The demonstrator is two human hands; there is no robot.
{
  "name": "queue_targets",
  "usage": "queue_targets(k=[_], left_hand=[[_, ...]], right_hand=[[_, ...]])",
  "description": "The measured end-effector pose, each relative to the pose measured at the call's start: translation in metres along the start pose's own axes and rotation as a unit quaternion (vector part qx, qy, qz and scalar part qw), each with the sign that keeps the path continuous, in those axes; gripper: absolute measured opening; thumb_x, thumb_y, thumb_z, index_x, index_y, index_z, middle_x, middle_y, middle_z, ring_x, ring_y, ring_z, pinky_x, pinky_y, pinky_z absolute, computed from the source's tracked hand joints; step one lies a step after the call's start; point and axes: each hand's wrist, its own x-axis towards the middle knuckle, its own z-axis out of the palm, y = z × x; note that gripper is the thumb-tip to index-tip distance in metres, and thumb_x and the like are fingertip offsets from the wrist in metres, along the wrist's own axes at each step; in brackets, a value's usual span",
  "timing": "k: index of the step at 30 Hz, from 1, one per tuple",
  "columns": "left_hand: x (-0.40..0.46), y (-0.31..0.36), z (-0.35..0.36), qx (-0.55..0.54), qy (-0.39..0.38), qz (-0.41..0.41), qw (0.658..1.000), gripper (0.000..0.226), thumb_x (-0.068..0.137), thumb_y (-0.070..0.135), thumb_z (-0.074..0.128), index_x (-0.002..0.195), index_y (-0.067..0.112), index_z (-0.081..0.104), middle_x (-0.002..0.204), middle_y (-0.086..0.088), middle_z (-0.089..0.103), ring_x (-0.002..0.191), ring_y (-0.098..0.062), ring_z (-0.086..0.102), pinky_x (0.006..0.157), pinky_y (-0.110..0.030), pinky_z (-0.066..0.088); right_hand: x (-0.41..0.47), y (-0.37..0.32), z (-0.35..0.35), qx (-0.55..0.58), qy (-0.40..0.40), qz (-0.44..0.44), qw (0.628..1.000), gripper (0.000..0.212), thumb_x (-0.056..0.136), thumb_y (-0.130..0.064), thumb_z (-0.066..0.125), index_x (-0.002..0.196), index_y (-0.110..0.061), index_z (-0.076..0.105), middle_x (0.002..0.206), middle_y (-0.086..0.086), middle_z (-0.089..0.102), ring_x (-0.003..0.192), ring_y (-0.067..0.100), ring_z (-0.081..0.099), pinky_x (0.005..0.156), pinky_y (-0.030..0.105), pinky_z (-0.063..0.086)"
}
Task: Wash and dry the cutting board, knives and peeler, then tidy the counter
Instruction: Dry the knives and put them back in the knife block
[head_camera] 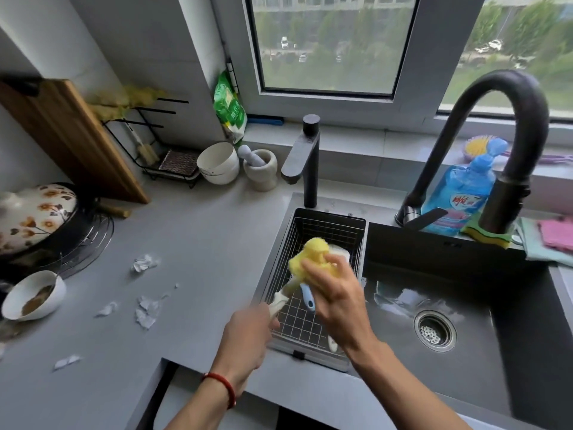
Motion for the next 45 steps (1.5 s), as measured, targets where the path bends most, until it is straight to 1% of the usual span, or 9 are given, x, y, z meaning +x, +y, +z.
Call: queue_targets(k=[3, 8, 15, 19, 25, 30, 35, 42, 45], left_hand=[[0.003, 0.003, 0.003, 0.015, 0.005, 0.018, 1.0, 0.049, 0.107, 0.038, 0.042, 0.086, 0.004, 0.071, 0.058, 0.004, 0.046, 0.046, -0.01, 0.034, 0.043, -0.026, 0.027], [0.005, -0.002, 0.001, -0.076, -0.008, -0.044, 0.996, 0.047, 0.107, 0.04, 0.042, 0.101, 0.003, 0.069, 0.057, 0.004, 0.041, 0.044, -0.007, 0.028, 0.036, -0.019, 0.025], [0.014, 0.009, 0.011, -0.146, -0.061, -0.086, 0.984, 0.025, 0.108, 0.025, 0.041, 0.109, 0.004, 0.054, 0.061, 0.002, 0.041, 0.044, -0.007, 0.025, 0.034, -0.018, 0.021], [0.017, 0.006, 0.01, -0.161, -0.039, -0.105, 0.98, 0.03, 0.109, 0.025, 0.039, 0.113, -0.001, 0.055, 0.062, -0.001, 0.046, 0.044, -0.009, 0.03, 0.035, -0.02, 0.027], [0.031, 0.022, 0.031, -0.285, -0.043, -0.149, 0.946, 0.035, 0.107, 0.029, 0.048, 0.118, 0.002, 0.067, 0.11, -0.023, 0.073, 0.097, -0.033, 0.07, 0.07, -0.047, 0.061], [0.035, 0.029, 0.036, -0.377, -0.04, -0.249, 0.891, 0.027, 0.105, 0.021, 0.051, 0.099, 0.001, 0.068, 0.078, -0.021, 0.072, 0.065, -0.033, 0.075, 0.056, -0.043, 0.062], [0.031, 0.023, 0.046, -0.406, -0.062, -0.173, 0.895, 0.046, 0.105, 0.044, 0.046, 0.118, 0.008, 0.071, 0.106, -0.017, 0.076, 0.101, -0.028, 0.074, 0.091, -0.044, 0.058], [0.026, 0.029, 0.046, -0.373, -0.041, -0.115, 0.92, 0.051, 0.104, 0.051, 0.041, 0.126, 0.014, 0.069, 0.118, -0.013, 0.075, 0.108, -0.028, 0.073, 0.088, -0.042, 0.06], [0.027, 0.029, 0.046, -0.342, 0.005, -0.124, 0.931, 0.051, 0.103, 0.053, 0.046, 0.112, 0.011, 0.074, 0.099, -0.011, 0.079, 0.087, -0.025, 0.078, 0.065, -0.035, 0.062]], right_hand=[[-0.017, -0.001, 0.01, -0.015, -0.055, -0.068, 0.996, 0.03, 0.099, -0.026, 0.06, 0.126, -0.039, 0.065, 0.13, -0.002, 0.049, 0.101, 0.014, 0.056, 0.073, 0.02, 0.048], [0.014, 0.024, -0.002, 0.018, 0.046, 0.158, 0.986, 0.032, 0.098, -0.024, 0.067, 0.129, -0.029, 0.069, 0.132, 0.003, 0.053, 0.11, 0.02, 0.059, 0.09, 0.046, 0.058], [-0.013, 0.003, 0.012, -0.02, -0.042, -0.031, 0.998, 0.03, 0.099, -0.033, 0.061, 0.128, -0.04, 0.065, 0.13, -0.004, 0.05, 0.098, 0.011, 0.059, 0.07, 0.025, 0.054], [0.009, 0.024, 0.0, 0.006, 0.033, 0.181, 0.983, 0.031, 0.1, -0.029, 0.064, 0.13, -0.029, 0.069, 0.13, 0.003, 0.054, 0.107, 0.024, 0.062, 0.087, 0.043, 0.057], [-0.029, -0.031, 0.025, 0.111, -0.049, 0.046, 0.992, 0.037, 0.1, -0.023, 0.06, 0.137, -0.026, 0.064, 0.133, 0.002, 0.048, 0.114, 0.015, 0.055, 0.099, 0.028, 0.051], [-0.049, -0.035, 0.02, 0.1, -0.081, 0.004, 0.992, 0.036, 0.102, -0.031, 0.051, 0.136, -0.03, 0.063, 0.136, 0.0, 0.046, 0.115, 0.016, 0.056, 0.096, 0.03, 0.052], [-0.024, -0.027, 0.022, 0.096, -0.026, 0.033, 0.994, 0.036, 0.1, -0.035, 0.053, 0.132, -0.027, 0.068, 0.13, 0.008, 0.056, 0.11, 0.023, 0.062, 0.09, 0.041, 0.056], [-0.001, -0.042, 0.032, 0.076, 0.025, 0.094, 0.992, 0.028, 0.102, -0.031, 0.06, 0.128, -0.03, 0.068, 0.117, 0.001, 0.052, 0.098, 0.017, 0.061, 0.076, 0.021, 0.05], [-0.006, -0.06, 0.035, 0.117, 0.026, 0.121, 0.985, 0.023, 0.1, -0.031, 0.063, 0.122, -0.039, 0.068, 0.112, -0.005, 0.052, 0.096, 0.001, 0.057, 0.078, 0.006, 0.042]])
